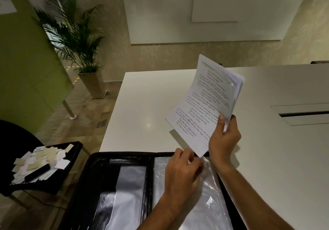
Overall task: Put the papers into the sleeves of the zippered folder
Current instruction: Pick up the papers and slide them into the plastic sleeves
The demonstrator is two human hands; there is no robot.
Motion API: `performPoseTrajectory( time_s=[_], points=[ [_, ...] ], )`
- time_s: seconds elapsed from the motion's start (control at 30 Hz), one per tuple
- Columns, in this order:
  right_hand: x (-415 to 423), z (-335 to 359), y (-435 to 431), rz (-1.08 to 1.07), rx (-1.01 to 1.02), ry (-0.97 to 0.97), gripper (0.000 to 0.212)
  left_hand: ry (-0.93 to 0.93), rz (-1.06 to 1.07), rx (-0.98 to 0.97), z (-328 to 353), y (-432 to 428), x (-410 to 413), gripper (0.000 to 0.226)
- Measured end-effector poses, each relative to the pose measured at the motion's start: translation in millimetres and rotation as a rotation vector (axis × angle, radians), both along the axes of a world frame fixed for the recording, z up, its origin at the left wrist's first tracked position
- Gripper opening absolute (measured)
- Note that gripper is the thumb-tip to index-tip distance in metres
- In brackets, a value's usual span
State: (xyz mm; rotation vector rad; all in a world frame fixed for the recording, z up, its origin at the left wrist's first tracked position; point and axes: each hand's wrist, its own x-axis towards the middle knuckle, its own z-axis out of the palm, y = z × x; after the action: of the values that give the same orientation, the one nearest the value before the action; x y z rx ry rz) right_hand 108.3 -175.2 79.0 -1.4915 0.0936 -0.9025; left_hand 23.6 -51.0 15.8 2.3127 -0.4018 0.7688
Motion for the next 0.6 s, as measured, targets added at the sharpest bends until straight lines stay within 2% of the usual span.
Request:
performPoseTrajectory(
  time_s=[0.23, 0.33, 0.47, 0.6],
  points=[
    [-2, -7, 4, 0.044, -0.158, -0.038, 0.010, 0.015, 0.006, 0.033, 8, 1, -2, 0.026],
    [0, -7, 4, 0.090, -0.210, 0.005, 0.020, -0.005, -0.026, 0.057, 11, 3, 0, 0.032],
    [5, -12, -3, 0.195, -0.263, -0.002, 0.020, 0.067, -0.125, 0.052, 11, 5, 5, 0.013],
    [7, -16, -5, 0.292, -0.236, 0.053, 0.029, 0.124, -0.105, 0.057, 12, 6, 5, 0.012]
  ],
)
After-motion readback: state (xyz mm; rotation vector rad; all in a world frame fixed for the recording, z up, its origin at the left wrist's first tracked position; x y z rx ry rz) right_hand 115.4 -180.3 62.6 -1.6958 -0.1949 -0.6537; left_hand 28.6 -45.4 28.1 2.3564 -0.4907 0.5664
